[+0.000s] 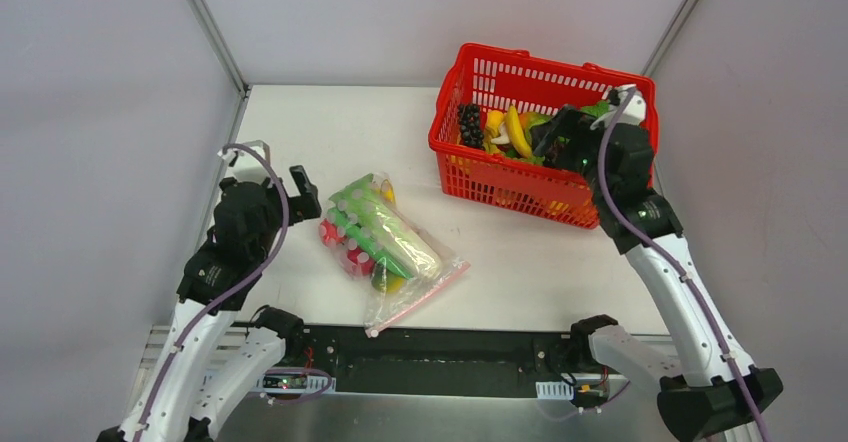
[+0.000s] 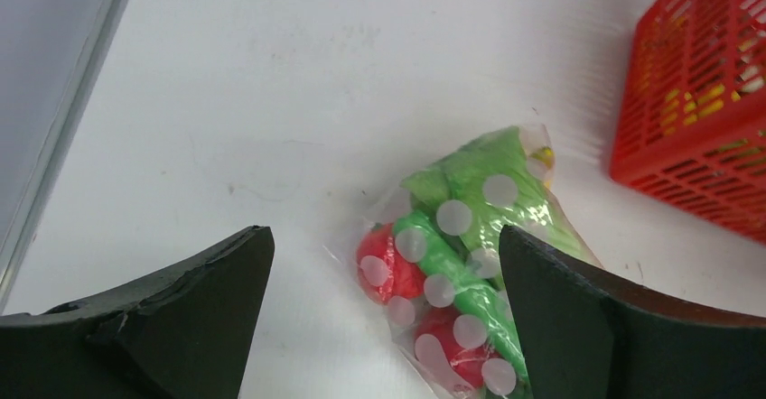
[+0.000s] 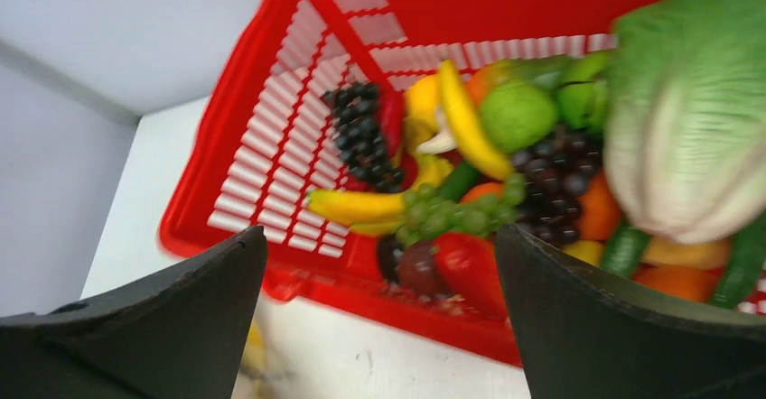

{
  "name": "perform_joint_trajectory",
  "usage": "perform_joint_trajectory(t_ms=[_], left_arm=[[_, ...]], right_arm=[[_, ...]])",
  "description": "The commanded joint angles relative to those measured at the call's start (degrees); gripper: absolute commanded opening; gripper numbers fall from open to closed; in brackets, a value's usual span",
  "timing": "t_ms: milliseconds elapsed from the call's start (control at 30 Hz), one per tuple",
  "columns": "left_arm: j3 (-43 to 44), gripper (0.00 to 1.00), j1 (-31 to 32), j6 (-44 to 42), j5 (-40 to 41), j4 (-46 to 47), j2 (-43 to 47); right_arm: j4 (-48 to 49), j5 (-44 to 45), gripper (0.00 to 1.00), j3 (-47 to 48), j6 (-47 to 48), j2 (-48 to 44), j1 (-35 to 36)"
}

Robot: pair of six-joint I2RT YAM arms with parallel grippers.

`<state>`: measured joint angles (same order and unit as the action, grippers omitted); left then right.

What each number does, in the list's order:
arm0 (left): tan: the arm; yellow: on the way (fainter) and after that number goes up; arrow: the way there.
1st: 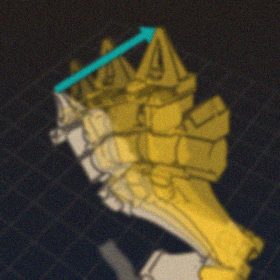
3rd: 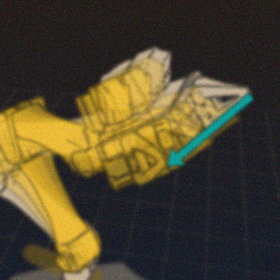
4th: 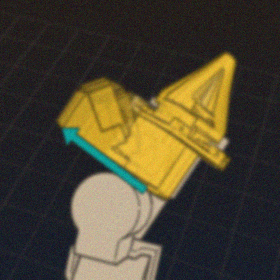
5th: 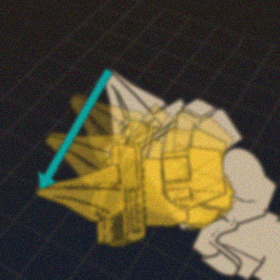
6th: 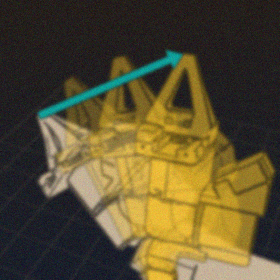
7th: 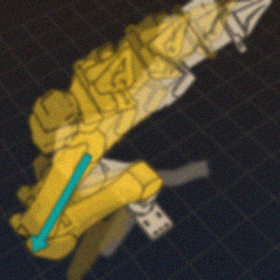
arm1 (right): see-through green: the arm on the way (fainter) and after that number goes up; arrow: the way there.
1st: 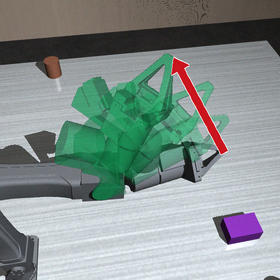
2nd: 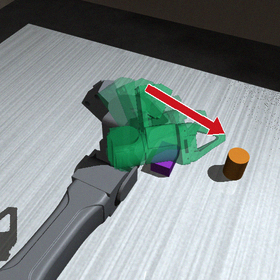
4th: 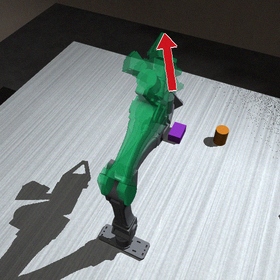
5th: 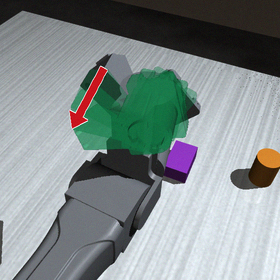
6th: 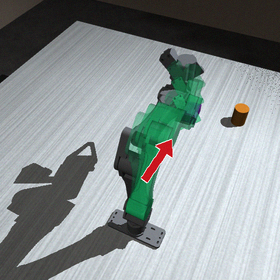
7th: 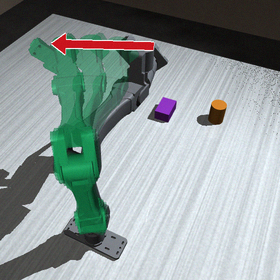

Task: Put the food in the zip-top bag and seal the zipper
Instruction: Reset both arms

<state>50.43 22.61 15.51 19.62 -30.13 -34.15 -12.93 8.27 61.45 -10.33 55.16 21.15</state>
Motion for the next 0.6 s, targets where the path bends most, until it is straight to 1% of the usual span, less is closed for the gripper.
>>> perform_joint_trajectory(t_ms=[0, 100, 200, 300, 567], left_arm=[[4.3, 0.99, -8.6, 3.4, -9.0, -2.5, -2.9], [5.4, 0.99, -8.6, 6.3, -4.5, -4.9, -2.8], [5.5, 0.99, -8.6, 8.4, -3.0, -7.2, -1.6], [5.4, 0.99, -8.6, 9.7, -2.2, -9.2, -0.6], [5.5, 0.99, -8.6, 10.7, -1.2, -8.6, 0.9]], right_arm=[[-4.8, -3.1, 1.0, 5.1, -4.2, 0.9, -8.8], [-4.1, -3.9, 1.0, 3.4, -4.7, -0.6, -10.4], [-1.4, -5.9, 1.0, 0.2, -5.0, -2.6, -10.4], [-0.7, -7.8, 1.0, -1.6, -4.8, -3.0, -10.4], [-2.4, -10.4, 1.0, -1.4, -4.5, -2.7, -10.4]])
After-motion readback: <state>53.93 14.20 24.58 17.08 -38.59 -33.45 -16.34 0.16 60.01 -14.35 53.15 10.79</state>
